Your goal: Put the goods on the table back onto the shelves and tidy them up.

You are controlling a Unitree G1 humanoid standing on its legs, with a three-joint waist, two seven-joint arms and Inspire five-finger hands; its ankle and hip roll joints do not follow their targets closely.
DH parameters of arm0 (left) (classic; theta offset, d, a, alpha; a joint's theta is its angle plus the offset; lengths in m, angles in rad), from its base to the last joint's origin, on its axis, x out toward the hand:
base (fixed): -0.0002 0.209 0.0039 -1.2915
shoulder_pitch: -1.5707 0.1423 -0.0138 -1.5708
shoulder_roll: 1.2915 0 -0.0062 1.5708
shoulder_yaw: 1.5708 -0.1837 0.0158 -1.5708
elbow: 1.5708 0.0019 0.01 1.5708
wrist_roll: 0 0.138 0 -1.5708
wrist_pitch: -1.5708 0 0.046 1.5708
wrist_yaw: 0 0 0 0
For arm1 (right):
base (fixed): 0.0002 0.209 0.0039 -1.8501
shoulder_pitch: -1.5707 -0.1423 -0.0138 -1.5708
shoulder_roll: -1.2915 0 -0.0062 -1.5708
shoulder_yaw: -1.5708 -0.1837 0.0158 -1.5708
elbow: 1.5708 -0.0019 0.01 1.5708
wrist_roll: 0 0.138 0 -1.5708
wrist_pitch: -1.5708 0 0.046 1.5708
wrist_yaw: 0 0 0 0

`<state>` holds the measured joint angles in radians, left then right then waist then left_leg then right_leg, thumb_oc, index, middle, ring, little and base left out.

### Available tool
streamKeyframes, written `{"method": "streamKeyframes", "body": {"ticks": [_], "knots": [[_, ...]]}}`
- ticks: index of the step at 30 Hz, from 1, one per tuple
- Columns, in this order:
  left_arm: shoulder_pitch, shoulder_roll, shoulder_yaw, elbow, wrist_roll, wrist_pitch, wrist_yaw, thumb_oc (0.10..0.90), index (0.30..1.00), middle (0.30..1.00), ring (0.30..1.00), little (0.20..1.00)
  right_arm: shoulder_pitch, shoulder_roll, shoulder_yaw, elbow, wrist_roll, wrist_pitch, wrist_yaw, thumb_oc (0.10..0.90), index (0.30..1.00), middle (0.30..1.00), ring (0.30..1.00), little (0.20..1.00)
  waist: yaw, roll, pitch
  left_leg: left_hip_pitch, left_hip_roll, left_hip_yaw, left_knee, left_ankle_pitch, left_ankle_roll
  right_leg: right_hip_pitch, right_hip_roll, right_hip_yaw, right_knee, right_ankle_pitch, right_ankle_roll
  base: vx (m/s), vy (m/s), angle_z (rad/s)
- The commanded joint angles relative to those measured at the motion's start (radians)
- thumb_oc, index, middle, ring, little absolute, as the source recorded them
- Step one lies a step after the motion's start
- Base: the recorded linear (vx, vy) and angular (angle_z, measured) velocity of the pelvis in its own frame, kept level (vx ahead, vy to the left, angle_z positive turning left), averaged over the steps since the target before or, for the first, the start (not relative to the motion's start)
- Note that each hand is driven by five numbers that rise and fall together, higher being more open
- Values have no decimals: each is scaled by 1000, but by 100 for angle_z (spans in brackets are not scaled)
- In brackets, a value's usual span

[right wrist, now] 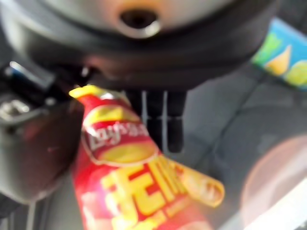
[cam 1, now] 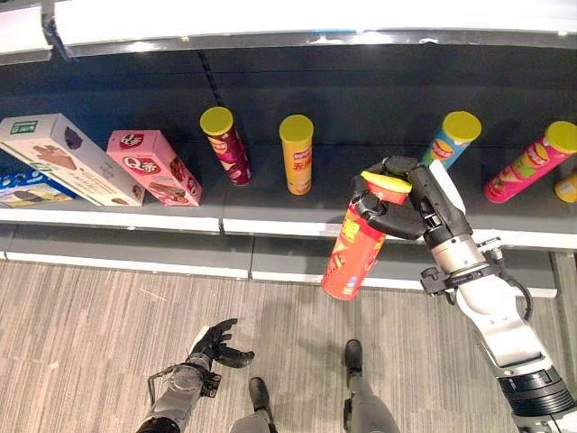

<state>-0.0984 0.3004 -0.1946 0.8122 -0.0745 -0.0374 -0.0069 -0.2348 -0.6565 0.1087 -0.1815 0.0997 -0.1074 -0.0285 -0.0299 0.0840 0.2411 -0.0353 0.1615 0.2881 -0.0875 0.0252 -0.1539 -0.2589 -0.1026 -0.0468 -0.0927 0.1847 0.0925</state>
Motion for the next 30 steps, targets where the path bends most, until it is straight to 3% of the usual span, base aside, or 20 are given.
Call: {"method": "streamKeyframes", "body": {"ticks": [1, 7, 13, 18, 23, 27, 30], "knots": [[-29, 112, -2, -50, 32, -43, 25, 800, 900, 900, 900, 900, -124, 21, -87, -157, -140, -78, -106, 400, 300, 300, 300, 300, -9, 2, -22, 113, 51, -28, 1, -49, -15, -36, -10, 80, 273, -326, 86, 400, 494, -4], [-29, 137, -21, -89, 33, -49, 32, 800, 900, 900, 900, 900, -217, 7, -110, -132, -246, -59, -191, 400, 300, 300, 300, 300, 7, 73, -9, 108, 9, -21, 0, -81, -6, -59, -47, 67, 268, -299, 108, 166, 203, -36], [-14, 157, -26, -132, 9, -57, 33, 800, 900, 900, 900, 900, -318, -33, -114, -86, -353, -34, -268, 400, 300, 300, 300, 300, 43, 118, 7, 60, -3, -46, 0, -81, -6, -79, -86, 36, 254, -276, 128, 53, 37, 11], [7, 183, -27, -185, -3, -66, 37, 800, 900, 900, 900, 900, -396, -68, -102, -28, -454, -9, -347, 400, 300, 300, 300, 300, 72, 139, 24, 11, -7, -70, 0, -72, -9, -106, -112, 15, 256, -261, 141, 39, 4, 13], [7, 182, -25, -185, -3, -65, 37, 800, 900, 900, 900, 900, -400, -68, -99, -25, -454, -10, -349, 400, 300, 300, 300, 300, 70, 140, 22, 6, -7, -72, 0, -71, -9, -109, -113, 14, 257, -261, 141, 13, -1, 11], [11, 209, -23, -233, -26, -87, 59, 800, 900, 900, 900, 900, -489, -101, -101, 30, -594, 30, -463, 400, 300, 300, 300, 300, 102, 171, 61, -72, -16, -102, 0, -66, -11, -164, -154, -3, 278, -253, 152, 77, 9, 11], [5, 215, -22, -248, -38, -95, 67, 800, 900, 900, 900, 900, -533, -117, -99, 78, -616, 47, -516, 400, 300, 300, 300, 300, 110, 176, 71, -97, -19, -112, 0, -65, -12, -187, -163, -7, 284, -250, 154, 36, -6, 18]]}}
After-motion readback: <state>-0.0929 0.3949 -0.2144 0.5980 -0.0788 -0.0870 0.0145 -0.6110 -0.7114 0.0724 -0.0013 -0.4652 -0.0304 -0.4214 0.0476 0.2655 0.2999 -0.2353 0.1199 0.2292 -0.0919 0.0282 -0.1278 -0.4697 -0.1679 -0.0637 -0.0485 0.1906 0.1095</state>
